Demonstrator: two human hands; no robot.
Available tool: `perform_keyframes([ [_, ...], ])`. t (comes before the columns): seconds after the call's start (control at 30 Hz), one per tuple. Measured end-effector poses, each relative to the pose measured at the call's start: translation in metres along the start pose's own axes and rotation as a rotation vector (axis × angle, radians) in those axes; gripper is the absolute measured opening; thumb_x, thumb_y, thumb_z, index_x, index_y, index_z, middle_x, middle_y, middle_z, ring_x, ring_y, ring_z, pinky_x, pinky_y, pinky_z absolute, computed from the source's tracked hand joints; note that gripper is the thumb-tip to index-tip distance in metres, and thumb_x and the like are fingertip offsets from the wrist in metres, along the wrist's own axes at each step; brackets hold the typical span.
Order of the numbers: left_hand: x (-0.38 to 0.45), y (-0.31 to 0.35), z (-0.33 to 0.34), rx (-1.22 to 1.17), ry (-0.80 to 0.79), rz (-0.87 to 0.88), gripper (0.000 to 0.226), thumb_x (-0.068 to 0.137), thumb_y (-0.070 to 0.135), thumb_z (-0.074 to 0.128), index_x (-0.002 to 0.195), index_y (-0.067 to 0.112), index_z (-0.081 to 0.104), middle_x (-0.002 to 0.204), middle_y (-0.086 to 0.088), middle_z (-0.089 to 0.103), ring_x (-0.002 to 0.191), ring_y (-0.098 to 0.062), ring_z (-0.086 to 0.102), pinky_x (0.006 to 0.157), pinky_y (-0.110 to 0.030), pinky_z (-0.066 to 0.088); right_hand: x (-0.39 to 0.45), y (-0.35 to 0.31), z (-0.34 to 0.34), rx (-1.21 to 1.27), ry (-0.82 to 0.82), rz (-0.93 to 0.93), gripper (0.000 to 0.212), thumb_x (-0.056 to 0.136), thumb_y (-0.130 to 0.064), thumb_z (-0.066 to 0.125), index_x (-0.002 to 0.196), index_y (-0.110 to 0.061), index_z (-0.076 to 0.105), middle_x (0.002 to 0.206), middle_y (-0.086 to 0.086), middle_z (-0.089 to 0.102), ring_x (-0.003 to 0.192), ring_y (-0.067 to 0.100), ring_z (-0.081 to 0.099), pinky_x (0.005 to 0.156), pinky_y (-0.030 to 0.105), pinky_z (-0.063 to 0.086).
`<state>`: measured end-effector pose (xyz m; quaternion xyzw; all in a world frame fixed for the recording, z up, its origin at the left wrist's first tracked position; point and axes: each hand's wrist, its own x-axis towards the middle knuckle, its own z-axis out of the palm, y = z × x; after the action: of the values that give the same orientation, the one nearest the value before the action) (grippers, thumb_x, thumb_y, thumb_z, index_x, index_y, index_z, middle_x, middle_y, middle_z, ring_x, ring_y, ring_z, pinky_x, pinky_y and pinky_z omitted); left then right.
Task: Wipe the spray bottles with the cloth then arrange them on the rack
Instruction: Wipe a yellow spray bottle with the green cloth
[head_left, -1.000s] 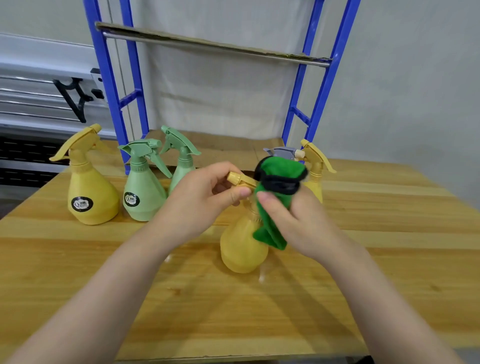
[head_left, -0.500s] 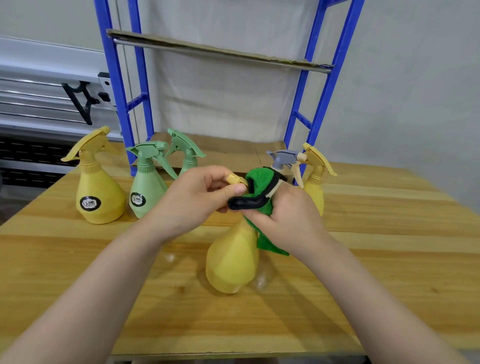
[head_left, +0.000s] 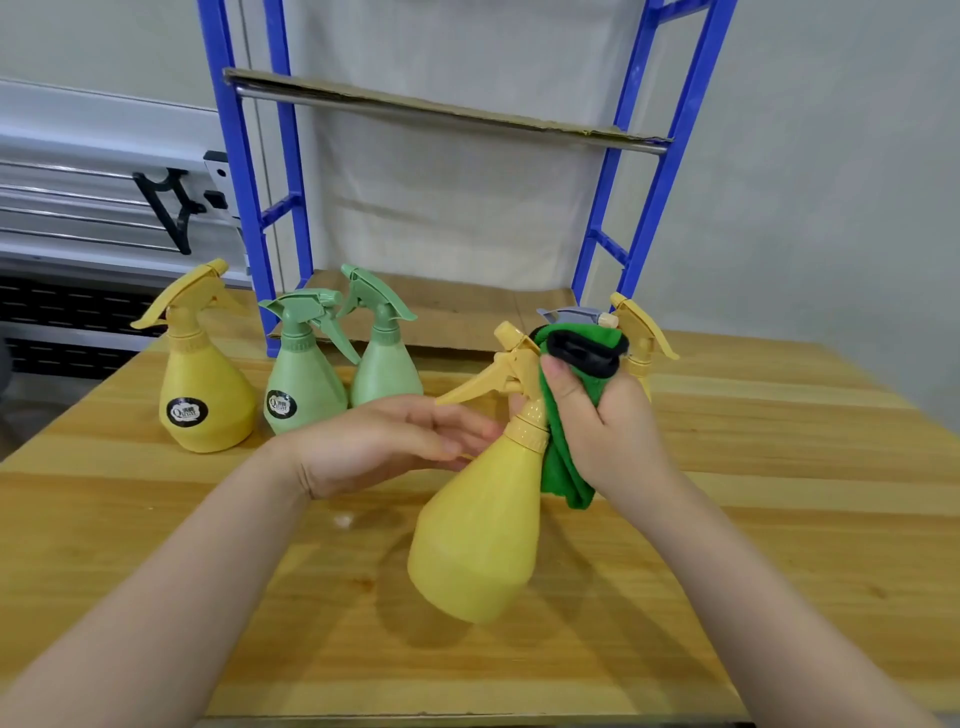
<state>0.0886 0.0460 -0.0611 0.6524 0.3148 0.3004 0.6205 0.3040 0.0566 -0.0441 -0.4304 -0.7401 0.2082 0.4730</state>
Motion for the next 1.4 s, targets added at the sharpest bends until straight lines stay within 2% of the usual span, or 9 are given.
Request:
perform_keyframes([
  [0.23,0.010,0.004,0.014,0.012,-0.012,-0.019,0.025,0.084,0.038,0.067,0.107,0.029,0.072,0.107,0.010,0.071,0.105,-0.008,0.064,0.089,-0.020,0.048,-0.005,0.000,0.005,-0.016,-0.097,-0.103,0.002,0.093,-0.042,0.049,0.093,-0.043,0.051,0.086,-0.028,0.055,0.086,-0.017,0.054,0.074,0.001,0.038],
  [0.5,0.013,-0.005,0.021,0.041,0.020,-0.022,0.064,0.062,0.055,0.081,0.116,0.027,0.061,0.113,0.014,0.070,0.111,-0.004,0.062,0.090,-0.017,0.047,-0.006,0.008,0.012,-0.211,0.050,-0.167,0.056,0.089,-0.058,0.038,0.094,-0.009,0.066,0.076,-0.009,0.053,0.067,0.001,0.048,0.060,0.004,0.037],
  [0.67,0.015,-0.006,0.021,0.057,0.052,0.021,0.043,0.078,0.042,0.072,0.117,0.026,0.067,0.121,0.005,0.068,0.116,-0.011,0.060,0.096,-0.022,0.045,-0.003,0.007,0.009,-0.122,0.074,-0.077,0.034,0.089,-0.061,0.037,0.073,-0.035,0.052,0.061,-0.018,0.053,0.063,0.004,0.053,0.056,0.015,0.036],
  [0.77,0.010,-0.001,0.016,0.091,0.069,0.082,0.041,0.074,0.042,0.077,0.110,0.025,0.071,0.112,0.000,0.071,0.111,-0.018,0.064,0.095,-0.028,0.049,-0.003,0.010,0.004,0.101,0.054,0.026,0.057,0.091,-0.066,0.040,0.083,-0.014,0.064,0.075,-0.004,0.067,0.071,0.014,0.062,0.066,0.032,0.051],
  [0.87,0.005,0.003,0.009,0.188,0.089,0.145,0.042,0.084,0.013,0.072,0.116,-0.009,0.056,0.115,-0.018,0.067,0.107,-0.021,0.064,0.092,-0.029,0.051,-0.005,0.006,-0.008,0.245,0.097,0.151,0.056,0.090,-0.057,0.041,0.085,-0.007,0.064,0.073,-0.001,0.064,0.063,-0.002,0.060,0.062,0.014,0.048],
  [0.97,0.001,0.003,0.004,0.238,0.196,0.190,0.032,0.084,-0.003,0.068,0.106,-0.016,0.048,0.112,-0.025,0.064,0.105,-0.022,0.064,0.083,-0.026,0.051,-0.009,0.011,-0.021,0.269,0.035,0.227,0.033,0.099,-0.044,0.038,0.079,-0.030,0.061,0.073,-0.016,0.061,0.063,-0.017,0.056,0.059,0.000,0.041],
  [1.1,0.001,0.006,0.005,0.398,0.436,0.257,0.042,0.071,0.033,0.081,0.094,0.010,0.054,0.103,-0.008,0.067,0.108,-0.025,0.060,0.094,-0.038,0.047,-0.017,0.001,-0.029,0.285,-0.041,0.247,0.039,0.099,-0.045,0.034,0.077,-0.029,0.063,0.064,-0.019,0.066,0.064,-0.018,0.059,0.057,-0.002,0.039],
  [1.27,0.004,0.014,0.022,0.881,0.713,0.154,0.039,0.067,0.056,0.072,0.089,0.034,0.050,0.098,0.021,0.059,0.111,-0.013,0.051,0.094,-0.034,0.042,-0.017,-0.014,-0.025,0.180,-0.133,0.150,0.070,0.096,-0.060,0.039,0.097,0.006,0.059,0.084,0.023,0.062,0.081,0.030,0.061,0.071,0.033,0.049],
  [1.4,0.006,0.013,0.037,1.089,0.843,0.192,0.043,0.072,0.053,0.074,0.089,0.022,0.049,0.091,0.013,0.059,0.090,-0.007,0.043,0.103,-0.019,0.019,-0.014,-0.013,-0.013,0.060,-0.153,0.078,0.061,0.089,-0.071,0.041,0.071,-0.015,0.055,0.058,-0.008,0.049,0.057,0.007,0.049,0.055,0.025,0.038],
])
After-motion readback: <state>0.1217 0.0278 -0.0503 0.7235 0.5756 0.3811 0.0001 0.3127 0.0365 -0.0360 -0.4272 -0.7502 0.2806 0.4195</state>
